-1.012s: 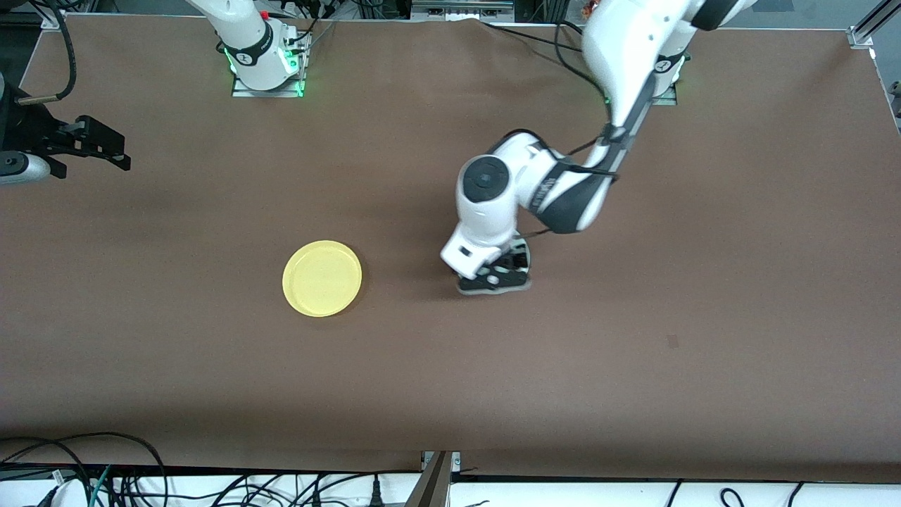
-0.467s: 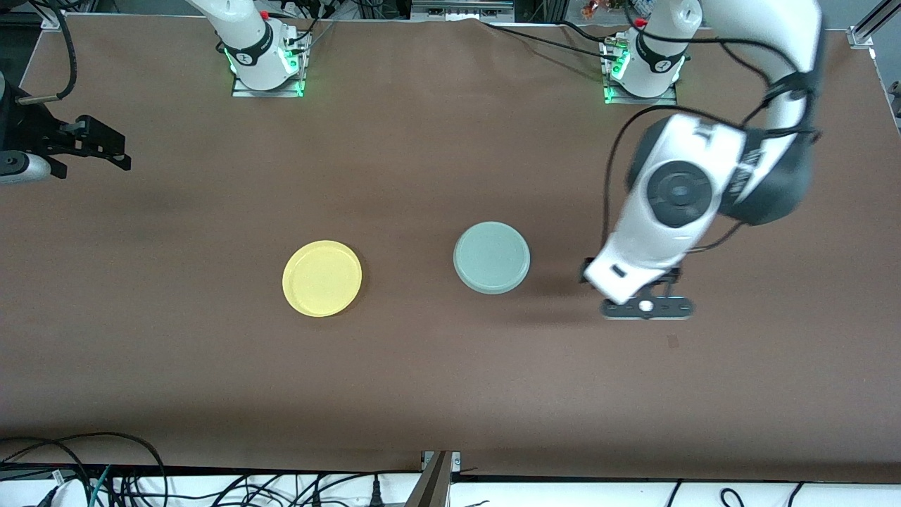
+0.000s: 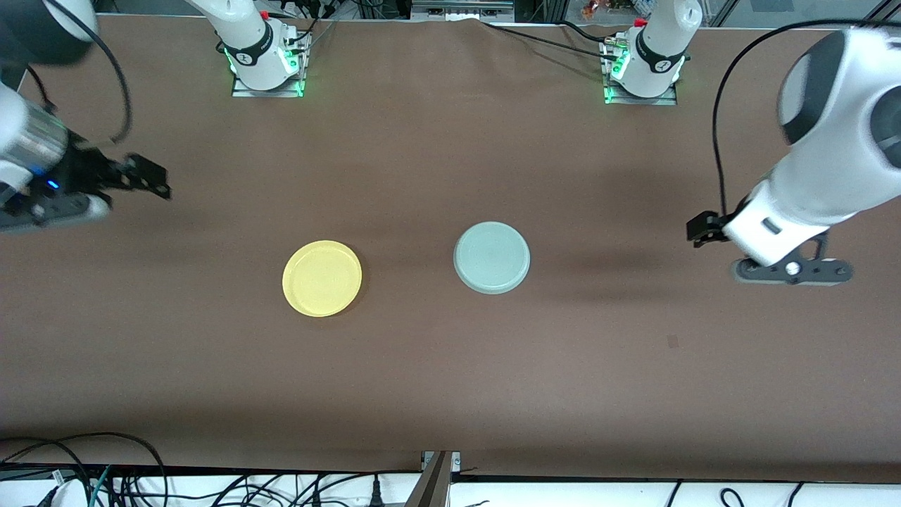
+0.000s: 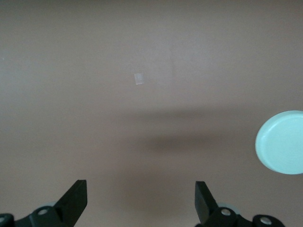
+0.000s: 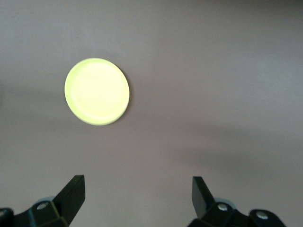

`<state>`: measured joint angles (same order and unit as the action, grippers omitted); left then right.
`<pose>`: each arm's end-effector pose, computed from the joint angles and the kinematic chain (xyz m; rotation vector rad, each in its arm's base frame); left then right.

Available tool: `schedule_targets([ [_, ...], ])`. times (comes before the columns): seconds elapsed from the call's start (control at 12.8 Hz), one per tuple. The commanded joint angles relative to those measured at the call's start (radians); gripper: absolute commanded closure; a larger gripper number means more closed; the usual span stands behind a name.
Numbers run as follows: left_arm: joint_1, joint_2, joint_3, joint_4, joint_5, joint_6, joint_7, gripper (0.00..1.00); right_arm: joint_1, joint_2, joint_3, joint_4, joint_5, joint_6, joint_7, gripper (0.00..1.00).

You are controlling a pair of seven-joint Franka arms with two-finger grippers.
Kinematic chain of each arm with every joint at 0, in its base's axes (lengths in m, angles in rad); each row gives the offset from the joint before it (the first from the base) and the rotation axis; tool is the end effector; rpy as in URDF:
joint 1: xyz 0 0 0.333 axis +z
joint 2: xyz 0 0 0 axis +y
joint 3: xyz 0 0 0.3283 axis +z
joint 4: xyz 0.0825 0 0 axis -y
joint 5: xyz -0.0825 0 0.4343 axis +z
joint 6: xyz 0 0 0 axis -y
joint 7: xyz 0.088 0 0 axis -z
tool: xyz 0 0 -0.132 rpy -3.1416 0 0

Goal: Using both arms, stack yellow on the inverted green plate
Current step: 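Grasp the yellow plate's rim with the right gripper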

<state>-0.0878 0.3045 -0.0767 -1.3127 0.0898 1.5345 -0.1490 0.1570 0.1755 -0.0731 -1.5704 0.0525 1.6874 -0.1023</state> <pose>0.6852 -0.0940 0.5457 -3.0610 0.0204 0.1080 0.6575 0.0647 0.5109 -3.0882 -0.2776 0.0894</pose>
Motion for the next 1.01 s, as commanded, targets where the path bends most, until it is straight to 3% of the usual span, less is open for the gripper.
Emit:
schedule_targets([
  [0.0,0.065,-0.222,0.024,-0.253,-0.073,0.094,0.035,0.00,0.015,0.131,-0.002,-0.084,0.059,0.198,0.023,0.00],
  [0.23,0.054,-0.358,0.090,-0.420,-0.073,0.215,0.034,0.00,0.042,0.231,-0.002,-0.242,0.107,0.499,0.023,0.00],
  [0.47,0.062,-0.348,0.094,-0.407,-0.071,0.188,0.144,0.00,0.064,0.269,0.022,-0.443,0.110,0.812,0.032,0.02],
  [0.7,0.066,-0.346,0.095,-0.386,-0.065,0.177,0.200,0.00,0.067,0.314,0.035,-0.445,0.110,0.859,0.069,0.08],
  [0.93,0.066,-0.343,0.087,-0.375,-0.064,0.156,0.198,0.00,0.070,0.346,0.035,-0.432,0.131,0.874,0.070,0.31],
])
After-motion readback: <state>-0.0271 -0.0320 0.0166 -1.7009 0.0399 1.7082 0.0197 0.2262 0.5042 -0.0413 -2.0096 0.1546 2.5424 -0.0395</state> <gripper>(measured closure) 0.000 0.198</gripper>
